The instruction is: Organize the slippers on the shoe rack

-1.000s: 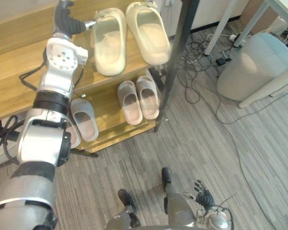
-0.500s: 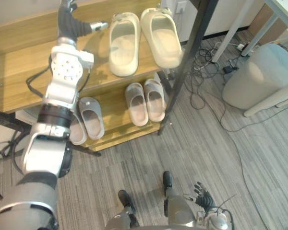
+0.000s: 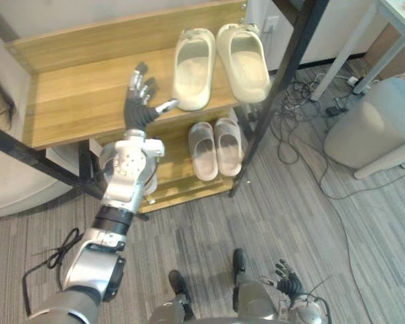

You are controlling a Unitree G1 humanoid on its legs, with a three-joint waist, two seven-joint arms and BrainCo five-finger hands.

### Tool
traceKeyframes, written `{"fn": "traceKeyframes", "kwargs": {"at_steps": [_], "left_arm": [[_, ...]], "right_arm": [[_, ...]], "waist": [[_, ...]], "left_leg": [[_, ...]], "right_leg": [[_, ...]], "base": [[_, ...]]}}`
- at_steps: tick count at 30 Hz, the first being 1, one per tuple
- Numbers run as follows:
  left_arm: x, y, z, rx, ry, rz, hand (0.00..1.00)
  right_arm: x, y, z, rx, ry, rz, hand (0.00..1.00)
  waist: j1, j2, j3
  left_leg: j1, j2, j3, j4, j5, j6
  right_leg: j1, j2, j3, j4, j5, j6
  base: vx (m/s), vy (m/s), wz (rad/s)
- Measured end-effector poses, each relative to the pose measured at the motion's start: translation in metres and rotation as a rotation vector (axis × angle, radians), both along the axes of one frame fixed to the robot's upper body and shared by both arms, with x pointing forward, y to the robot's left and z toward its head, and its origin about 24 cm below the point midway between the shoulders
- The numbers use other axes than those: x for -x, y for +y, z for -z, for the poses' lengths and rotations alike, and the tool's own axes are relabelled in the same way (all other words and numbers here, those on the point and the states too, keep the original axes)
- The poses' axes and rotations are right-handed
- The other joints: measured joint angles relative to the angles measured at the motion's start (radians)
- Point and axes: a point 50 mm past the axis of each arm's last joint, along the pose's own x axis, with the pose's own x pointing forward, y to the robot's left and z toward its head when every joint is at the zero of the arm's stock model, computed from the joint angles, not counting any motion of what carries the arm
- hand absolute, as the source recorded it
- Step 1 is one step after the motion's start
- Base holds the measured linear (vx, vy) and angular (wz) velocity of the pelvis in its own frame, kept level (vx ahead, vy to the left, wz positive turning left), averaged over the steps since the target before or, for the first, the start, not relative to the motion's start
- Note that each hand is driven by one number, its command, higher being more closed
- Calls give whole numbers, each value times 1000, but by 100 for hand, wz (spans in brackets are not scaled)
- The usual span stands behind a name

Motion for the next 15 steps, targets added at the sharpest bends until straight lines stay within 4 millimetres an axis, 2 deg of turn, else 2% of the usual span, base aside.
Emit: {"fn": "traceKeyframes", "kwargs": {"at_steps": [5, 8, 15], "left_arm": [[3, -34, 10, 12, 25, 112, 0], [4, -45, 13, 20, 41, 142, 0], [2, -53, 12, 28, 50, 156, 0]], "right_arm": [[-5, 0, -1, 4, -6, -4, 0], [-6, 1, 0, 3, -6, -7, 0], [-6, 1, 0, 4, -3, -6, 0]], "waist": [[1, 12, -11], [0, 12, -12], [-2, 11, -14]], "left_leg": [[8, 1, 0, 0, 0, 0], [13, 1, 3, 0, -2, -2], [13, 3, 6, 0, -8, -11]], "right_leg": [[7, 0, -2, 0, -1, 0], [11, 0, -1, 0, -1, 0], [9, 0, 2, 0, 0, 0]], "base": [[0, 0, 0], [-4, 6, -1], [-2, 3, -1]]}}
